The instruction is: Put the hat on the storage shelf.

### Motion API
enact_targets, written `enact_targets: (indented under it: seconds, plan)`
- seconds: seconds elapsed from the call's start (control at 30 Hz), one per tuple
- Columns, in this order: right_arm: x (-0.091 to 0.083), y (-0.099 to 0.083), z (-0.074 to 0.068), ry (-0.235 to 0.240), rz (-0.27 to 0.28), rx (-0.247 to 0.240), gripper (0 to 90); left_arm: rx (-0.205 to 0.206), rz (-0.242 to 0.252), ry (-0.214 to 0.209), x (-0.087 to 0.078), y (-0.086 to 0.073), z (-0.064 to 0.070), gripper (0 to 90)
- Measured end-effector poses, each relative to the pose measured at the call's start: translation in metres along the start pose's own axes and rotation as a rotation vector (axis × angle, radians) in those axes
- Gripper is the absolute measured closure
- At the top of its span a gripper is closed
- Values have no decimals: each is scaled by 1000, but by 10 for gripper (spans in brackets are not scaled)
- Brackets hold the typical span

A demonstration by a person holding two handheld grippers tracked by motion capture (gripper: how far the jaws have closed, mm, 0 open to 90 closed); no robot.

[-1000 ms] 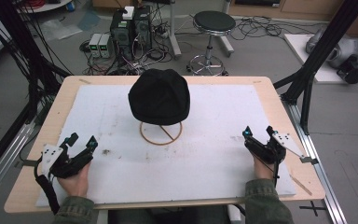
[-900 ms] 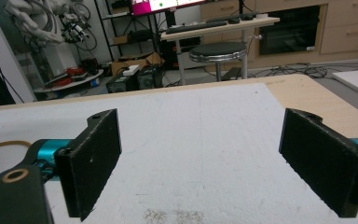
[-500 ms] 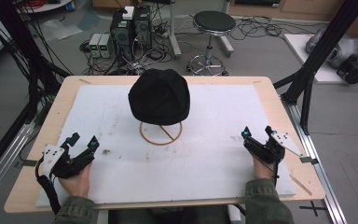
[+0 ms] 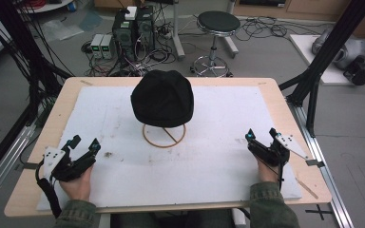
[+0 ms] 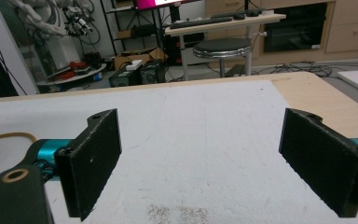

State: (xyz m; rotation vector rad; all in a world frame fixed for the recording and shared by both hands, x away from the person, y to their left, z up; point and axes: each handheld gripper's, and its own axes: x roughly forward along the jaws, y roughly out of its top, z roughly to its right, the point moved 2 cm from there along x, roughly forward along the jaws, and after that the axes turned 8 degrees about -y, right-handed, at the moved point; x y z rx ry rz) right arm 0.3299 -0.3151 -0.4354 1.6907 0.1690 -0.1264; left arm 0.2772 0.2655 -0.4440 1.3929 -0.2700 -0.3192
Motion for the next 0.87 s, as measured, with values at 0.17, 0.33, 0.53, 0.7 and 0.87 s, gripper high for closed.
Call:
enact_targets:
  seconds: [0.17, 0.33, 0.53, 0.7, 0.87]
  plan:
    - [1, 0, 0, 8, -5, -5, 121, -1, -1, -1, 0, 0, 0, 284]
    - [1, -1, 0, 13, -10, -2, 121, 1, -8, -3, 1, -1, -1, 284]
    - [2, -1, 0, 16, -9, -3, 121, 1, -11, -3, 0, -1, -1, 284]
    - [2, -2, -2, 21, -20, -6, 121, -5, -6, -1, 1, -1, -1, 285]
    - [2, -2, -2, 24, -21, -9, 121, -5, -6, -1, 1, -1, -1, 284]
